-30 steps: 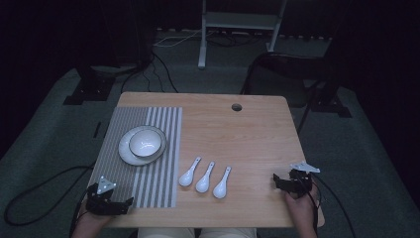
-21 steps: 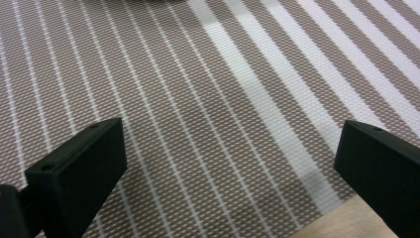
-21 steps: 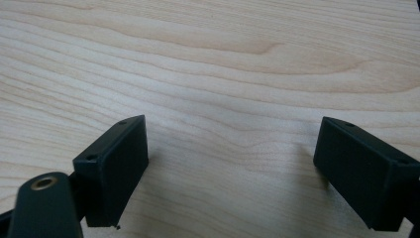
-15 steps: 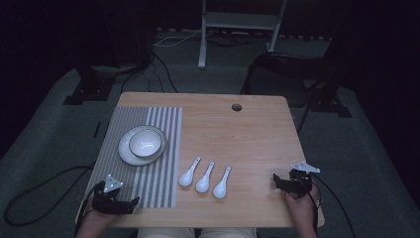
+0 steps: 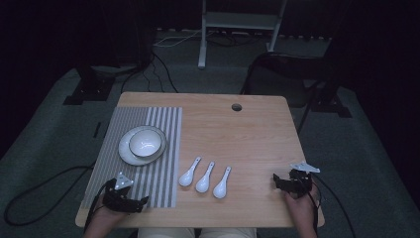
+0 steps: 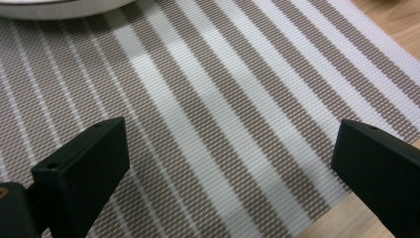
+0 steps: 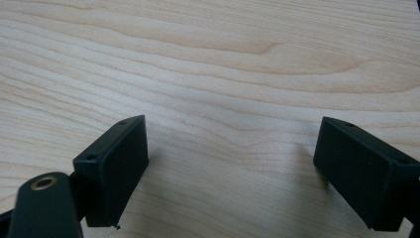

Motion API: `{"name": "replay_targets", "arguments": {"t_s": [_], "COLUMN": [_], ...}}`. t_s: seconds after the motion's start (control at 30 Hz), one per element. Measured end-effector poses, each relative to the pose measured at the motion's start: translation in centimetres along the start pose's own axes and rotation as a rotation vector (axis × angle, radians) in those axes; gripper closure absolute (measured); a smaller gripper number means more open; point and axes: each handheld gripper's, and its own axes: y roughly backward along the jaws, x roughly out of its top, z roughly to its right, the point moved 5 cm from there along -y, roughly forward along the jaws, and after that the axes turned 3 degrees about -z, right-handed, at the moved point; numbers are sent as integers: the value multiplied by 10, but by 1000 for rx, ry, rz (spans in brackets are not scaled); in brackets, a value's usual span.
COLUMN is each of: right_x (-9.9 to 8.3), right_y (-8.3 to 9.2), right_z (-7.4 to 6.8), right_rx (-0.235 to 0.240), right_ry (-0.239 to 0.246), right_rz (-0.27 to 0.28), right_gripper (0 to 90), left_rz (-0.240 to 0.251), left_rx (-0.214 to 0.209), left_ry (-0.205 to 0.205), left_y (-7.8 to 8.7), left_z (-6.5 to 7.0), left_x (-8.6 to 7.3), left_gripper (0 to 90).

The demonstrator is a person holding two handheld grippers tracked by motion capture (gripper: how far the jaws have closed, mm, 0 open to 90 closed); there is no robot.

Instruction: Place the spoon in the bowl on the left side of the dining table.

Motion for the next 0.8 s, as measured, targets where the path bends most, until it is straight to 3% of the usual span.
{"name": "replay_targets", "arguments": {"t_s": [0.57,0.8], "right_x": [0,0], "right_y": [0,0], "right_z": [0,0], "right_rx": [0,0], "right_ry": [-1,0], "right_rz": [0,0], "right_gripper": [130,130], "left_rz": [16,18], "left_rx": [-50,-75], "left_ry": [-42,-79], "left_y": [-8,-12], "left_z": [20,32], "left_x": [28,40], "left_gripper": [16,16]}}
